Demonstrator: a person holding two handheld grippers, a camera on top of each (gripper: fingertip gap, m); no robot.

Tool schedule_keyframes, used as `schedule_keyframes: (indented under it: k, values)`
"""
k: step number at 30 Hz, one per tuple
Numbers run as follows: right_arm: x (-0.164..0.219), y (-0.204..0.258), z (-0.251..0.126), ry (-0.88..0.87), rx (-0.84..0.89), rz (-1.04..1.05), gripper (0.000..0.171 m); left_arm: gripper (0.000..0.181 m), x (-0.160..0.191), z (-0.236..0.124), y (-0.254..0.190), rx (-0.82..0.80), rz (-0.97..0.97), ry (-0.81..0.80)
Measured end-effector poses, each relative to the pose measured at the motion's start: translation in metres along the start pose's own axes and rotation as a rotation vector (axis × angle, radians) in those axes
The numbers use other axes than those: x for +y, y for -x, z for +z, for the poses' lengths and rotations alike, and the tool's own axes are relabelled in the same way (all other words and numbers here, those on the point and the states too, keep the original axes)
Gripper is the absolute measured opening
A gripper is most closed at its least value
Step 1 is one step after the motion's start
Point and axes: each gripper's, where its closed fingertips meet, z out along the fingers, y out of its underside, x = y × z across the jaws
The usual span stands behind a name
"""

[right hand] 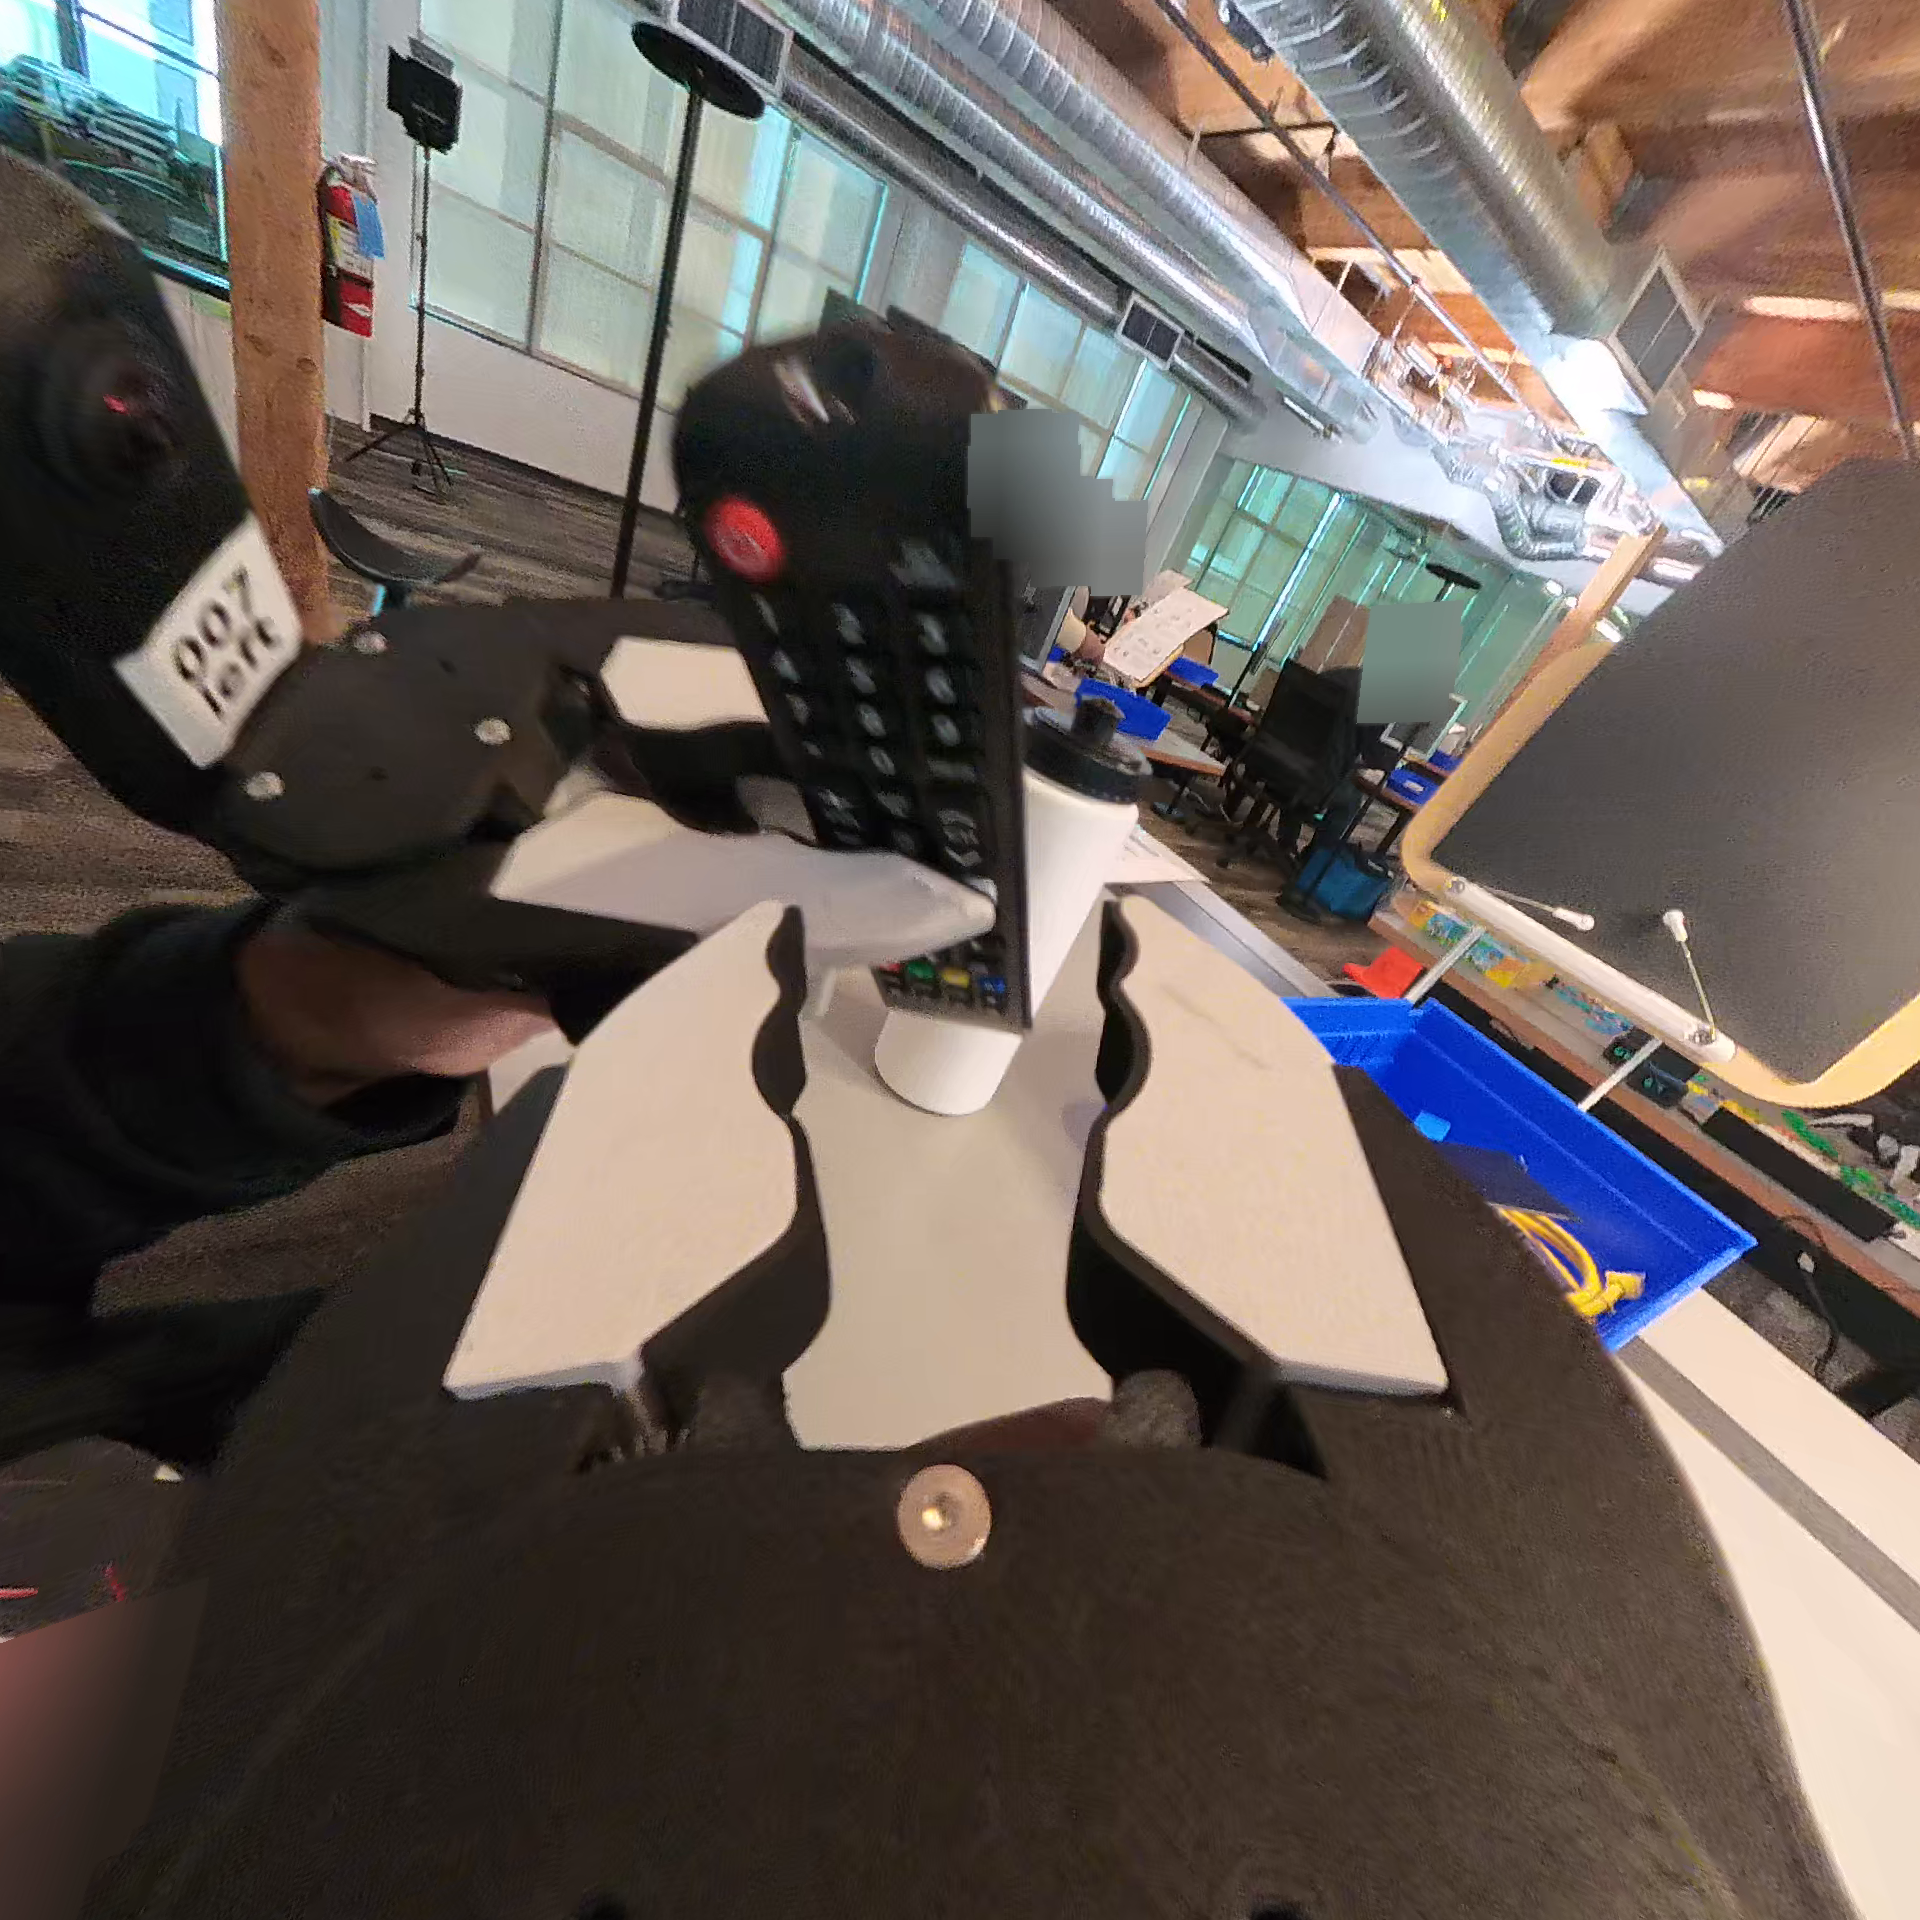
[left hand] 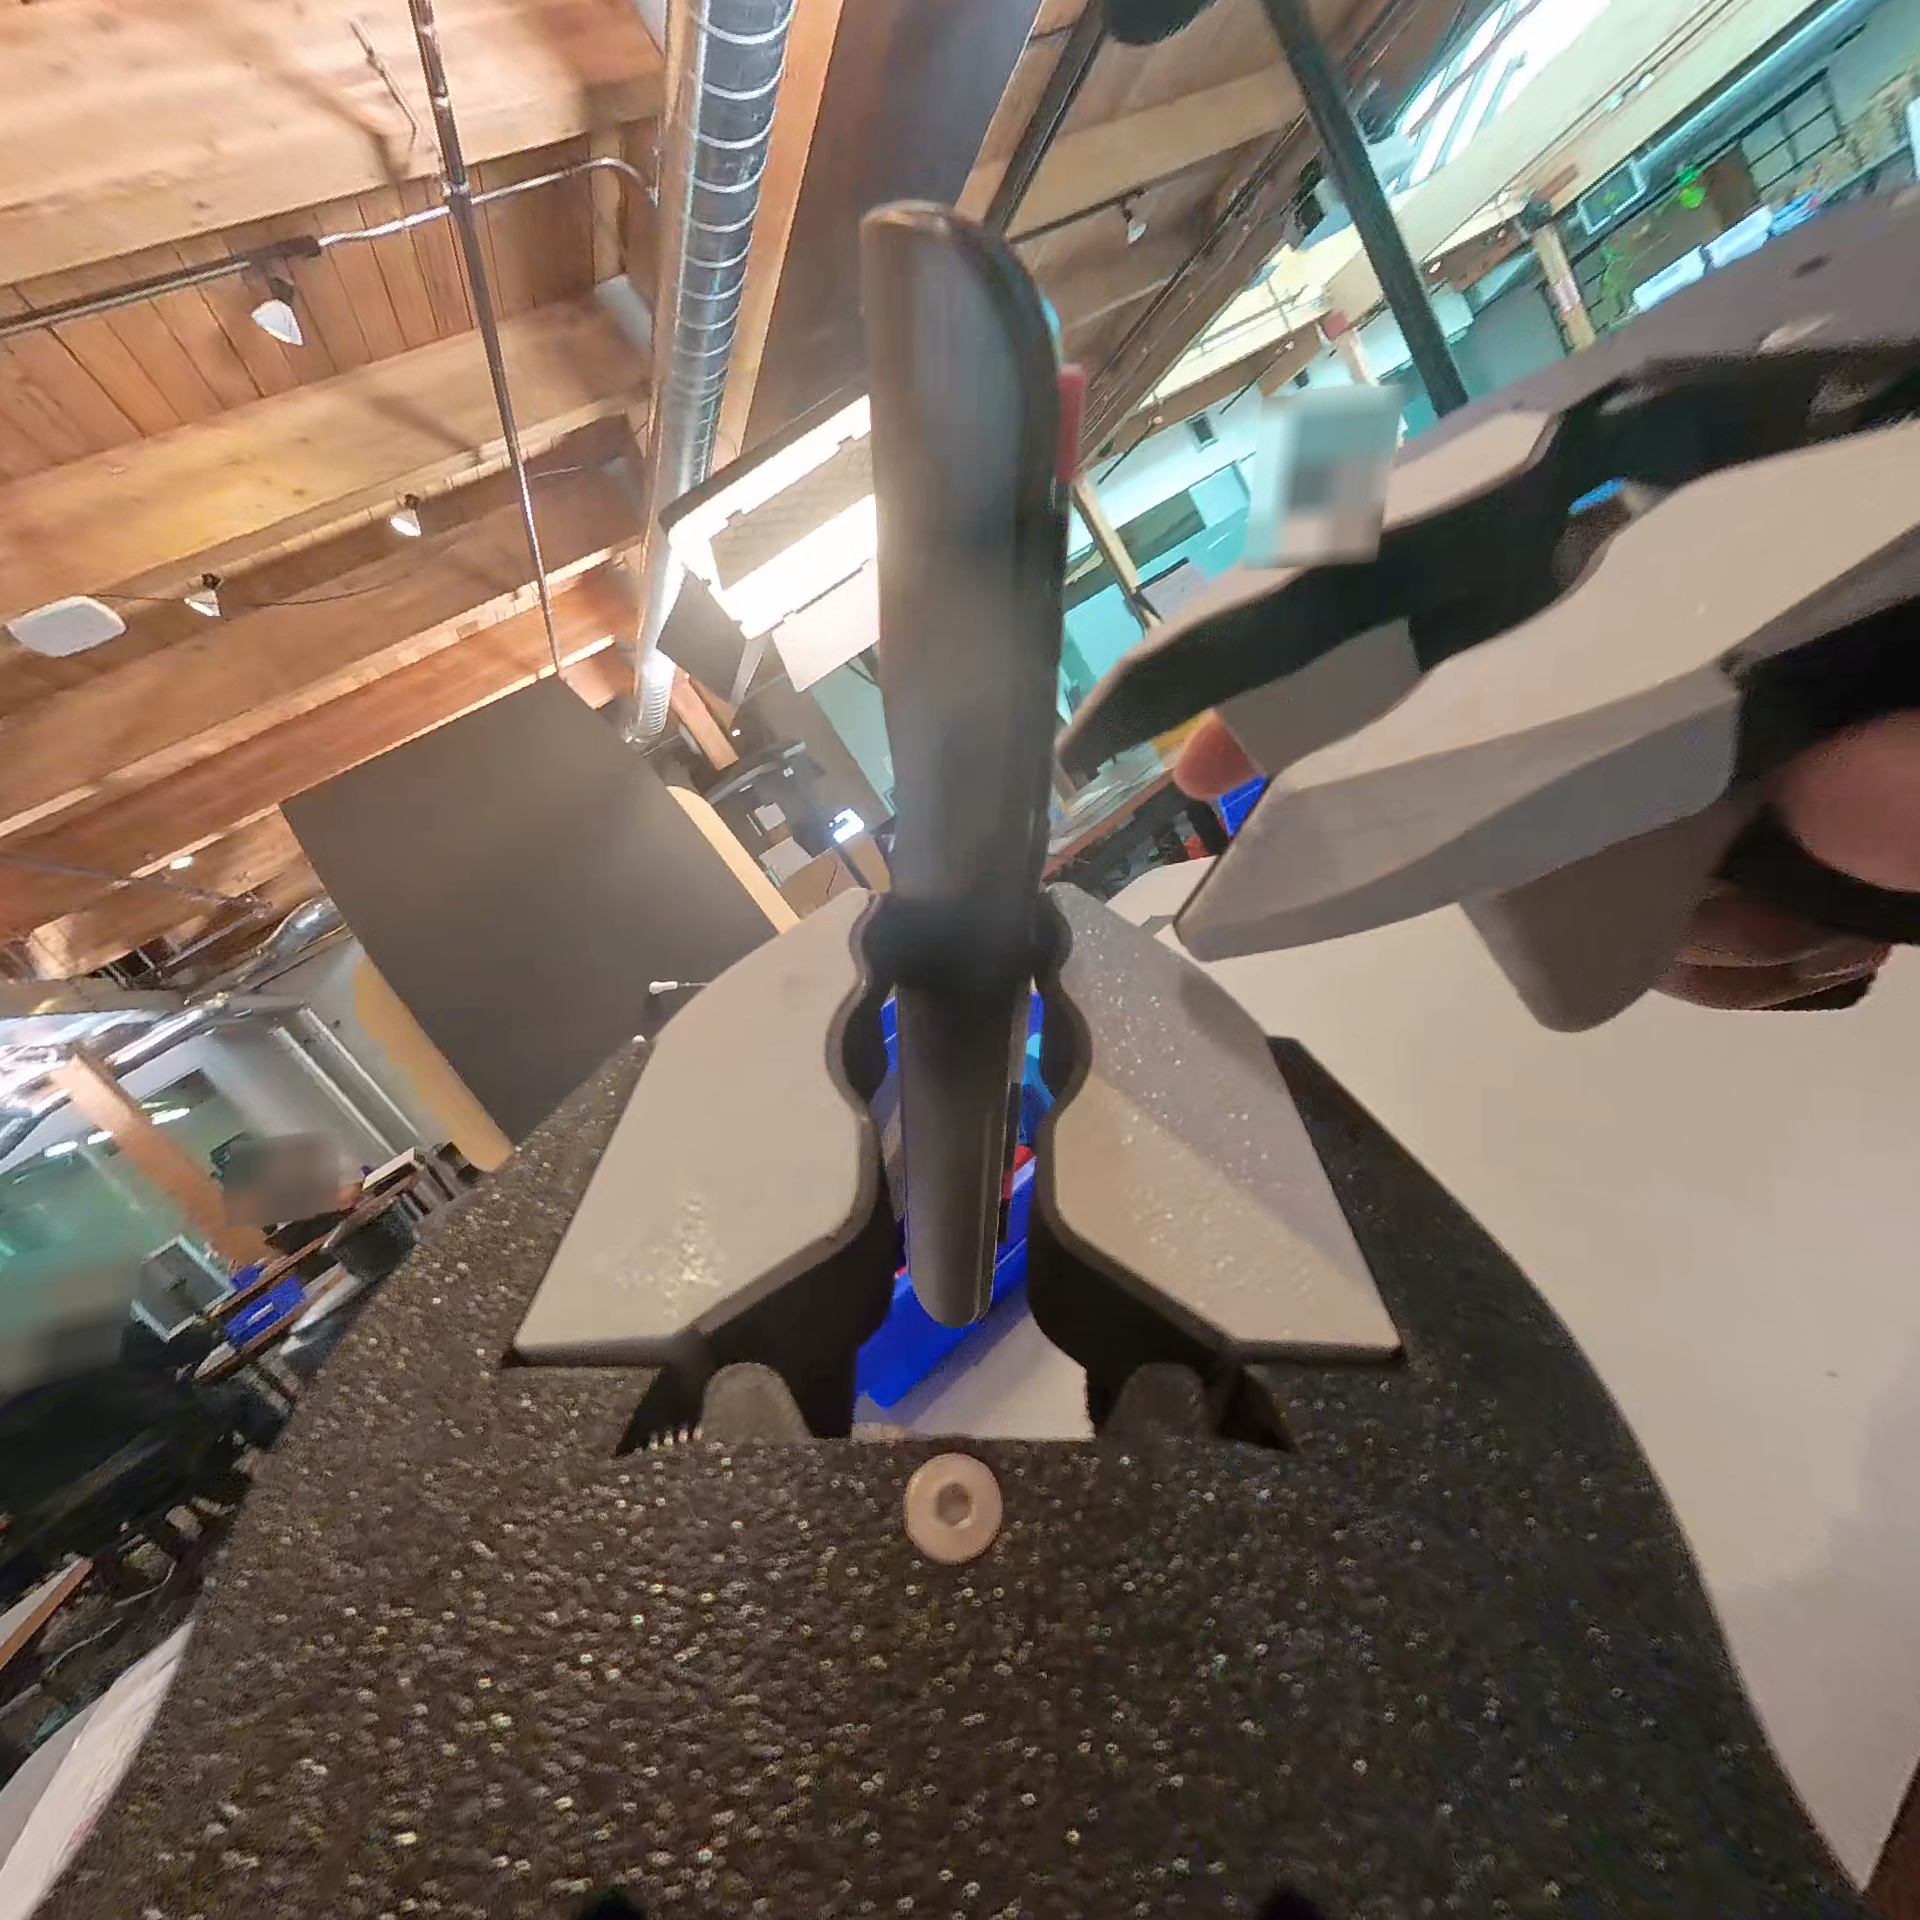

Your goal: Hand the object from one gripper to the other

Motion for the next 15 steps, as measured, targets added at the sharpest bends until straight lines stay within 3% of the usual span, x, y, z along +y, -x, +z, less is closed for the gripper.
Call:
schedule_keyframes:
  k: [7, 10, 13, 15]
  values:
    - [-0.005, 0.007, 0.006, -0.001, 0.020, 0.056, 0.066, 0.025, 0.003, 0.004, -0.018, -0.010, 0.068, 0.027]
    - [-0.004, 0.003, 0.008, -0.019, 0.049, 0.056, 0.052, 0.026, 0.003, 0.006, -0.027, -0.008, 0.121, 0.031]
    - [0.004, -0.003, 0.007, 0.034, 0.060, 0.030, 0.051, 0.027, 0.012, 0.009, -0.042, 0.130, 0.074, 0.056]
    - [0.011, -0.011, 0.004, 0.088, 0.095, 0.020, 0.050, 0.038, 0.015, 0.009, -0.048, 0.210, 0.006, 0.053]
